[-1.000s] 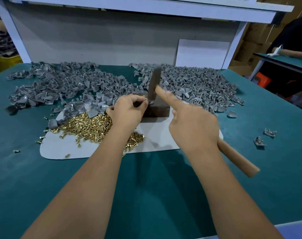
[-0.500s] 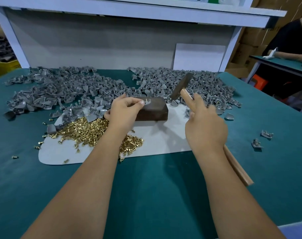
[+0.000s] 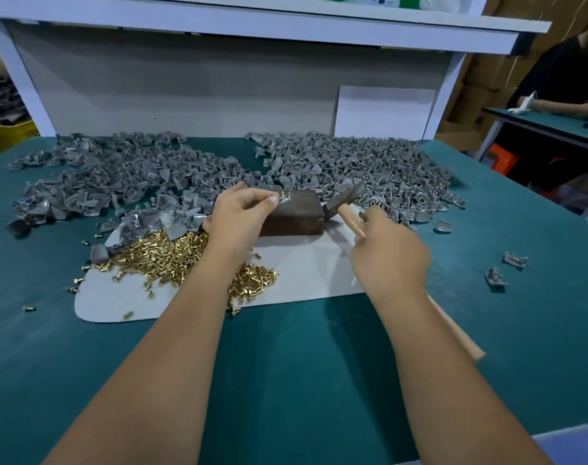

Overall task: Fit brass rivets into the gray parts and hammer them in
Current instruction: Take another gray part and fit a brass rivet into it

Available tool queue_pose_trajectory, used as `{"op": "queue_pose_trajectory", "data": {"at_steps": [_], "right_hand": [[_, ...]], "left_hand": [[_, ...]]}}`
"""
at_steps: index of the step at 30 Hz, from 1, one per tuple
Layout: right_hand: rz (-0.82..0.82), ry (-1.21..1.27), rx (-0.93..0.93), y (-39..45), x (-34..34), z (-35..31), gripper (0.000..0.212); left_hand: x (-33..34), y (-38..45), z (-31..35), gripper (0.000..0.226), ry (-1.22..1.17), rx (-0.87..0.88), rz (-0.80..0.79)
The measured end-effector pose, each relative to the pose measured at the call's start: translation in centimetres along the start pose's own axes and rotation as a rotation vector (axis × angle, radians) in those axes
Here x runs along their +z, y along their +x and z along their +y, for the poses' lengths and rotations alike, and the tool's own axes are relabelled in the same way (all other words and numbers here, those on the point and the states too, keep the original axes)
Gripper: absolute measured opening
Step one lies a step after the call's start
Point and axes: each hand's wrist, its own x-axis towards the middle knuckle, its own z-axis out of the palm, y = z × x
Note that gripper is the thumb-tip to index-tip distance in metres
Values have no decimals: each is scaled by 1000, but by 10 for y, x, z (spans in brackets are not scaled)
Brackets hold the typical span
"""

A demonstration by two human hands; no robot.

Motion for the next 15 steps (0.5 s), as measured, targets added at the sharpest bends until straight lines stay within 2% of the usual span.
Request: {"op": "queue_pose_trajectory", "data": {"at_steps": [4, 9, 11, 15], "right_hand": [[-5, -60, -37, 0, 1, -1, 22], [51, -58, -88, -2, 2, -6, 23], [94, 146, -165, -1, 5, -14, 24], [-84, 703, -188, 1, 7, -39, 32]], "left_hand": [[0, 2, -3, 8, 10, 41, -3], [1, 1, -3, 9, 22, 125, -29], [2, -2, 0, 9, 17, 169, -35], [2, -2, 3, 11, 3, 175, -81]]}}
